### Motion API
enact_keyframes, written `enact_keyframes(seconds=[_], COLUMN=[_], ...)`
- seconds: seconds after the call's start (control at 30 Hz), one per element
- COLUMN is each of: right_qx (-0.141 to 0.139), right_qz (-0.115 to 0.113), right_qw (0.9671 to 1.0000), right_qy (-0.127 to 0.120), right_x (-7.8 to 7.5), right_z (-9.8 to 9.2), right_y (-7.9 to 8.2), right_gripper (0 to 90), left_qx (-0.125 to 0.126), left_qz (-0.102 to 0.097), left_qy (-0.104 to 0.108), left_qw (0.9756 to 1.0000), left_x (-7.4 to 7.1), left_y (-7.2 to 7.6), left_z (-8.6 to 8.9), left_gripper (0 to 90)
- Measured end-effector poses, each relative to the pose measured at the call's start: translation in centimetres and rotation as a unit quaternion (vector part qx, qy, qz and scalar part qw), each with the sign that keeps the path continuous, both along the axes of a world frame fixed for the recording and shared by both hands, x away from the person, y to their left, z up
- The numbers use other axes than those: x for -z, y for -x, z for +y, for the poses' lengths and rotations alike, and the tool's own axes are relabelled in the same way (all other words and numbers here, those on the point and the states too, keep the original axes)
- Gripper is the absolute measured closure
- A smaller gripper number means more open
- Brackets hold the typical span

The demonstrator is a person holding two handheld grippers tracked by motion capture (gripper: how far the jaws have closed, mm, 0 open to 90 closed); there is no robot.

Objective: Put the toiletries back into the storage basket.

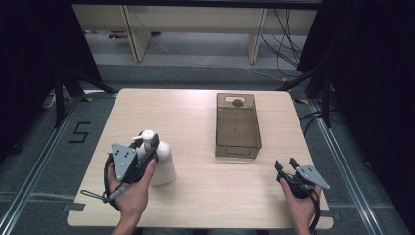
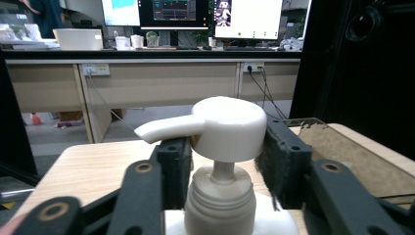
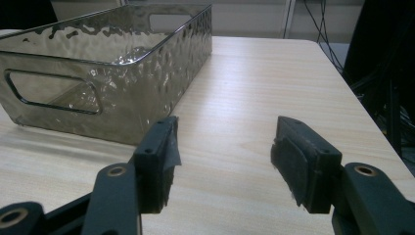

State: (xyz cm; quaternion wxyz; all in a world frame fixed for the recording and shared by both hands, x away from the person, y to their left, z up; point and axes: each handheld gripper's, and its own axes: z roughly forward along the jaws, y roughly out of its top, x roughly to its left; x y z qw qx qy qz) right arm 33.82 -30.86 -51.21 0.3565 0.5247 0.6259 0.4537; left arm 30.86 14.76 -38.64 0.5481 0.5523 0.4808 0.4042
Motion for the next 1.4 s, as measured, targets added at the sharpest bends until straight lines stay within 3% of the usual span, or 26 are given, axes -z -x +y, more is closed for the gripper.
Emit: enact_keyframes(seconds=[0.27, 0.6, 1.13, 1.2, 1.4], right_qx=[-0.001, 0.000, -0.004, 0.004, 0.002], right_qz=[0.001, 0.000, -0.009, 0.002, -0.007], right_qw=[1.0000, 1.0000, 0.9999, 1.0000, 1.0000], right_qy=[0.000, -0.001, -0.003, -0.007, -0.005], right_x=[0.0, 0.0, 0.1, 0.0, 0.1], right_z=[0.0, 0.0, 0.0, 0.1, 0.1], right_y=[0.0, 0.0, -0.2, 0.0, 0.0], right_gripper=[43.0, 43.0, 42.9, 42.9, 42.9], left_qx=[0.001, 0.022, 0.060, 0.062, 0.070], left_qz=[0.006, 0.018, -0.002, -0.004, -0.011], left_qy=[0.002, 0.000, 0.011, 0.015, 0.013], left_qw=[1.0000, 0.9996, 0.9982, 0.9979, 0.9974], left_x=[-0.1, -0.6, -2.6, -2.8, -3.3], left_y=[0.0, -0.4, -1.5, -1.8, -2.6], left_z=[0.0, -0.1, -1.3, -1.5, -2.1], left_gripper=[58.6, 58.9, 59.1, 59.1, 59.1])
